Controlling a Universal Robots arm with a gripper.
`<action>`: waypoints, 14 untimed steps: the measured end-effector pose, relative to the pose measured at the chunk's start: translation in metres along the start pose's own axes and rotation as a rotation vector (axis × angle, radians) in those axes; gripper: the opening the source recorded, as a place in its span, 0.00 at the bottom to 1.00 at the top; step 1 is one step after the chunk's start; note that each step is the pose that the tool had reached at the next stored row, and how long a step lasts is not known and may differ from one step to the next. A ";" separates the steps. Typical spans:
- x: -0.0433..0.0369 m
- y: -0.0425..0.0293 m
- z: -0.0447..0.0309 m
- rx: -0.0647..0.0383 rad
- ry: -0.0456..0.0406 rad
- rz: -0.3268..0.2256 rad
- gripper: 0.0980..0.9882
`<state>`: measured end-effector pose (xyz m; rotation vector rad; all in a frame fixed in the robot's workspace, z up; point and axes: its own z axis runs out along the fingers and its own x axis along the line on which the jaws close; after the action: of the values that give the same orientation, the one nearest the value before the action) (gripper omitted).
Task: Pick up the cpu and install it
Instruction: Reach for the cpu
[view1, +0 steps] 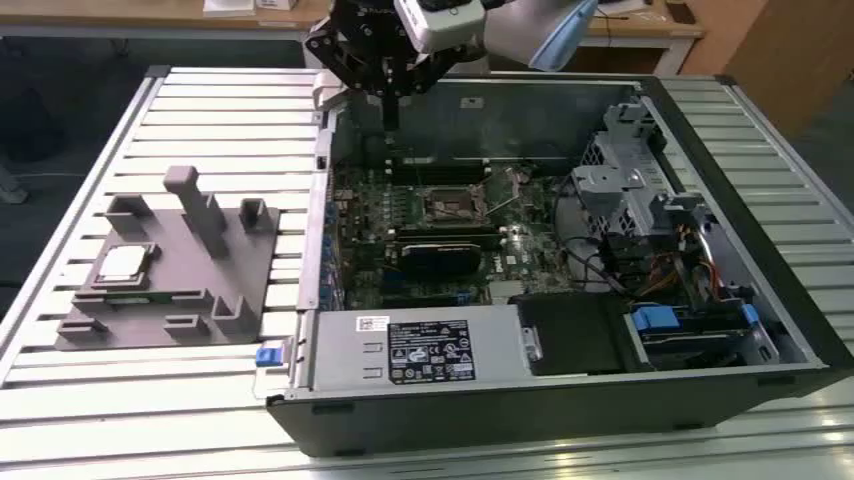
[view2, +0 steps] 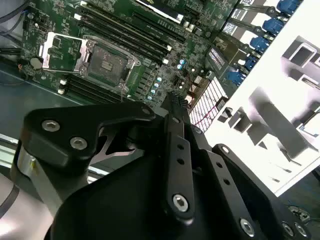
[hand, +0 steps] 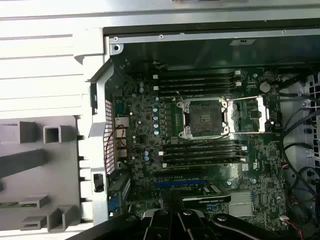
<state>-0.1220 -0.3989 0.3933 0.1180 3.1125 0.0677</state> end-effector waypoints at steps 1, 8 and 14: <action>0.0000 0.0000 0.0000 0.000 0.0000 0.000 0.01; 0.0000 0.0000 0.0000 0.000 0.0000 0.000 0.01; 0.0047 -0.0004 -0.0001 0.000 -0.0001 0.000 0.01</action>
<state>-0.1267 -0.3989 0.3933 0.1180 3.1124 0.0677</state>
